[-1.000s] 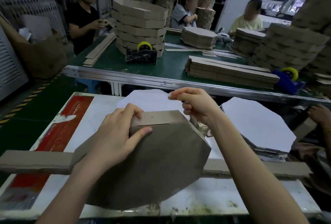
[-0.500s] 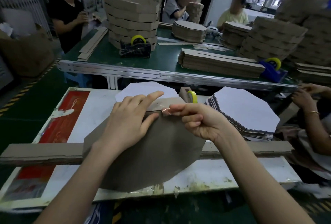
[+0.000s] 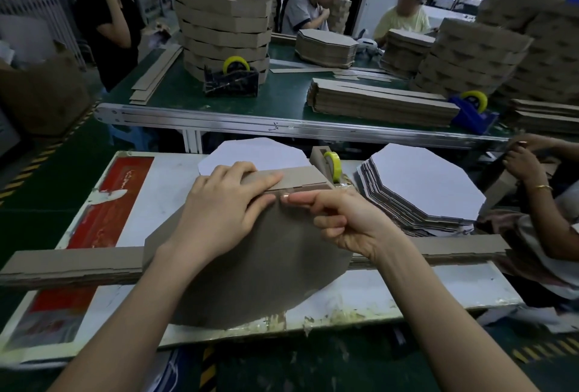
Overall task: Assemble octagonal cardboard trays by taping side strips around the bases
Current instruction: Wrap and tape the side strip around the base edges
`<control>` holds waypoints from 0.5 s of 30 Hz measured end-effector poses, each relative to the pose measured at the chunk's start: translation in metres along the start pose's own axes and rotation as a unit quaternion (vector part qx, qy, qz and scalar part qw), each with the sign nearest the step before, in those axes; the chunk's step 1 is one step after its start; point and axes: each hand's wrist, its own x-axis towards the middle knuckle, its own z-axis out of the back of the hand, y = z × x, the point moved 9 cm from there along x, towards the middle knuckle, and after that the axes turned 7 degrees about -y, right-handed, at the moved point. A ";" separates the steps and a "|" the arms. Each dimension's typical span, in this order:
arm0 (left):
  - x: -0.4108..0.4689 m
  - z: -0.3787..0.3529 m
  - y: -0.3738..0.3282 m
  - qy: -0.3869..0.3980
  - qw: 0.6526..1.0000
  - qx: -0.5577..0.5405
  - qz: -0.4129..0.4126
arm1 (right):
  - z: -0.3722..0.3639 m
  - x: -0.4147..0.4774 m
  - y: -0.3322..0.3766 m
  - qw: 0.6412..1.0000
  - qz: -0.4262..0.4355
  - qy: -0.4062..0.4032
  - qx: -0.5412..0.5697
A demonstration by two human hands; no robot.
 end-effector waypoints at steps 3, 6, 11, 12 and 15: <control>0.002 -0.005 0.001 0.011 1.000 0.003 0.011 | 0.004 0.004 -0.002 0.999 0.013 -0.002 -0.030; 0.004 -0.002 -0.003 0.006 0.999 -0.041 0.022 | 0.005 0.007 -0.003 0.998 0.023 0.010 -0.058; 0.013 0.006 -0.016 -0.018 0.997 -0.065 0.032 | 0.011 0.013 -0.003 0.996 0.032 0.007 -0.077; 0.015 0.006 -0.017 -0.019 0.997 -0.061 0.031 | 0.012 0.014 -0.002 0.996 0.037 0.005 -0.086; 0.016 0.007 -0.020 -0.032 0.997 -0.065 0.025 | 0.011 0.012 0.006 0.987 0.056 0.005 -0.152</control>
